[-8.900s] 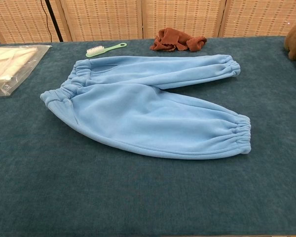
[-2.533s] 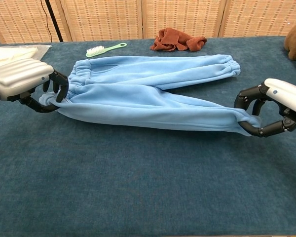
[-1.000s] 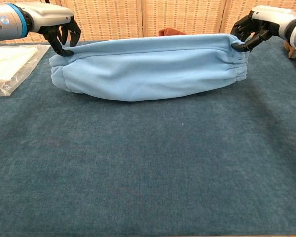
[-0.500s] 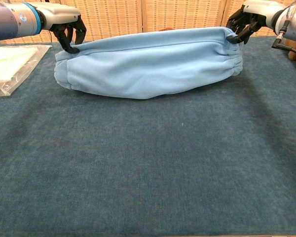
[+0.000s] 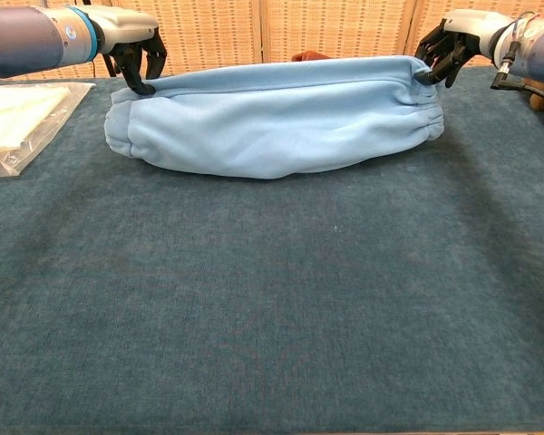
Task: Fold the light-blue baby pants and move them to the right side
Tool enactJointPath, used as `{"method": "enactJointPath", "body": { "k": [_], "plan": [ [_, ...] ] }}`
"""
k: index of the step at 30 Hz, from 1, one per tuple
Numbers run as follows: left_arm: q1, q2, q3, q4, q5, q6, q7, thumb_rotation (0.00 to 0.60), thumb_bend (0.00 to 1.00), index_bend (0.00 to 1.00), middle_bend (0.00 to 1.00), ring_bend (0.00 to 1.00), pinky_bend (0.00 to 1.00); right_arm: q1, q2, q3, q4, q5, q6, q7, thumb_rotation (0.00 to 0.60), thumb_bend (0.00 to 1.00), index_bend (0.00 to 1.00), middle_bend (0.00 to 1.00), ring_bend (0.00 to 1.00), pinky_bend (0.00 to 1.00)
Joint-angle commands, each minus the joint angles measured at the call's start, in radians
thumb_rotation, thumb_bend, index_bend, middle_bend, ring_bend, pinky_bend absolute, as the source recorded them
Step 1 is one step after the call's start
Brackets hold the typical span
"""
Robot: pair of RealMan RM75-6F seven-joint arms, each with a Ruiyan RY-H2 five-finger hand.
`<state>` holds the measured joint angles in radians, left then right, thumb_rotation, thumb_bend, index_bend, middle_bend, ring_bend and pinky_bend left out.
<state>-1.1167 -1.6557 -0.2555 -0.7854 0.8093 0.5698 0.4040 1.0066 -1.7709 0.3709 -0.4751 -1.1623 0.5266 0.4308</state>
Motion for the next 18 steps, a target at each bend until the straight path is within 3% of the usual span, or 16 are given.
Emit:
{"method": "enactJointPath", "body": {
  "k": [1,10,14,18],
  "plan": [
    [-0.020,-0.026,-0.001,0.043,-0.017,-0.030,0.008,0.600,0.50,0.65,0.50,0.45,0.52,0.020,-0.029,0.000,0.052,-0.006,-0.015,0.025,0.600,0.59,0.63,0.53,0.41,0.46],
    [-0.053,-0.086,-0.003,0.151,-0.037,-0.056,0.024,0.600,0.50,0.63,0.48,0.43,0.52,0.047,-0.083,-0.016,0.161,-0.029,-0.023,0.040,0.600,0.59,0.62,0.52,0.41,0.46],
    [-0.061,-0.116,-0.008,0.200,-0.044,-0.078,0.022,0.600,0.49,0.62,0.47,0.42,0.52,0.051,-0.105,-0.019,0.196,-0.032,-0.021,0.045,0.600,0.62,0.59,0.48,0.36,0.44],
    [-0.066,-0.134,-0.016,0.227,-0.040,-0.087,0.007,0.600,0.48,0.49,0.32,0.30,0.47,0.053,-0.114,-0.022,0.204,-0.039,-0.017,0.062,0.600,0.63,0.48,0.35,0.24,0.35]
  ]
}}
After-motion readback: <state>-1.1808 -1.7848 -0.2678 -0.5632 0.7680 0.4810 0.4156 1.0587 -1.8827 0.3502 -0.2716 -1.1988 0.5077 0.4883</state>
